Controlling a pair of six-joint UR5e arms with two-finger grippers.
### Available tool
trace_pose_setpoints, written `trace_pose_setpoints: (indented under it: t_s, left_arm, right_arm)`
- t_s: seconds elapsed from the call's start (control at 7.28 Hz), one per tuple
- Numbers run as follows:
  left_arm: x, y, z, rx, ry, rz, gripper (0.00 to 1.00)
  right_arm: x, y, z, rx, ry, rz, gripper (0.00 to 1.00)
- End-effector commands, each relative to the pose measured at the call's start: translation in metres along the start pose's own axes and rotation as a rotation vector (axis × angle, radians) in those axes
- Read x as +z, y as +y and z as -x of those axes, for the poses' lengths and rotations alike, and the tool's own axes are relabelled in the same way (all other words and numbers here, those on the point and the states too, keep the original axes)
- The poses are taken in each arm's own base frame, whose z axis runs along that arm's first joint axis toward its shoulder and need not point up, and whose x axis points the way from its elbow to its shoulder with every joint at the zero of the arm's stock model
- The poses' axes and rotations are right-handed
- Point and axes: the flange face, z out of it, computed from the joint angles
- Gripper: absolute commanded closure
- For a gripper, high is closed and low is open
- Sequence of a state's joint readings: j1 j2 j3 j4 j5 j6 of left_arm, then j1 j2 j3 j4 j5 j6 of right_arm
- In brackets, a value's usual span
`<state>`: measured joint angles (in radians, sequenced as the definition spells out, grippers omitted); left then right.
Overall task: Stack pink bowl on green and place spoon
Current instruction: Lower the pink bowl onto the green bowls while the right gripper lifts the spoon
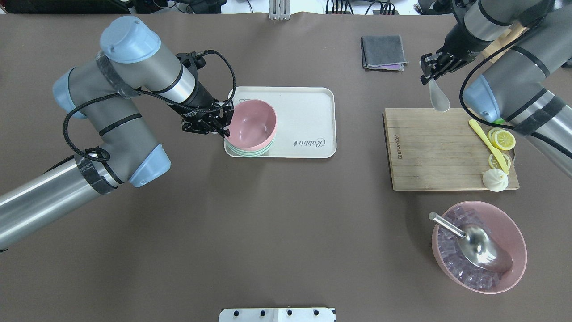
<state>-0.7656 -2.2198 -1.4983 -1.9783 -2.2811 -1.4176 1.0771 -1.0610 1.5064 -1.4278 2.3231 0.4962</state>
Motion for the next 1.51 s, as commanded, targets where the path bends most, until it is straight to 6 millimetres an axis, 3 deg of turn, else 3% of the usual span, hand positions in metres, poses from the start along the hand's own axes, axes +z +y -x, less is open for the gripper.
trace_pose_setpoints:
  t_s: [0.0,0.55,0.69,0.82,0.96,1.1,1.24,1.37]
  left_arm:
    - [-0.005,-0.006,0.003,-0.005,0.001,-0.01,1.0]
    - [-0.003,-0.011,0.005,-0.022,-0.008,-0.026,1.0]
    - [-0.002,-0.011,0.003,-0.036,-0.006,-0.025,0.71]
    - [-0.004,-0.011,0.001,-0.022,0.011,-0.043,0.02]
    - [-0.007,-0.011,-0.001,-0.002,0.032,-0.07,0.01]
    - [-0.025,-0.02,-0.001,-0.007,0.046,-0.087,0.01]
    - [-0.072,-0.046,0.021,-0.04,0.062,-0.096,0.01]
    - [-0.131,-0.08,0.063,-0.069,0.089,-0.07,0.01]
  right_arm:
    - [-0.001,-0.001,0.002,-0.002,-0.001,-0.003,1.0]
    - [0.0,-0.001,0.001,-0.001,0.0,-0.002,1.0]
    - [0.0,-0.001,0.001,-0.001,0.0,-0.002,1.0]
    - [-0.002,-0.002,0.003,-0.001,-0.002,-0.005,1.0]
    - [-0.002,-0.002,0.005,0.008,-0.004,-0.007,1.0]
    - [-0.009,-0.01,0.019,0.04,-0.015,-0.021,1.0]
    - [-0.024,-0.024,0.049,0.123,-0.036,-0.043,1.0]
    - [-0.032,-0.032,0.099,0.201,-0.082,-0.048,1.0]
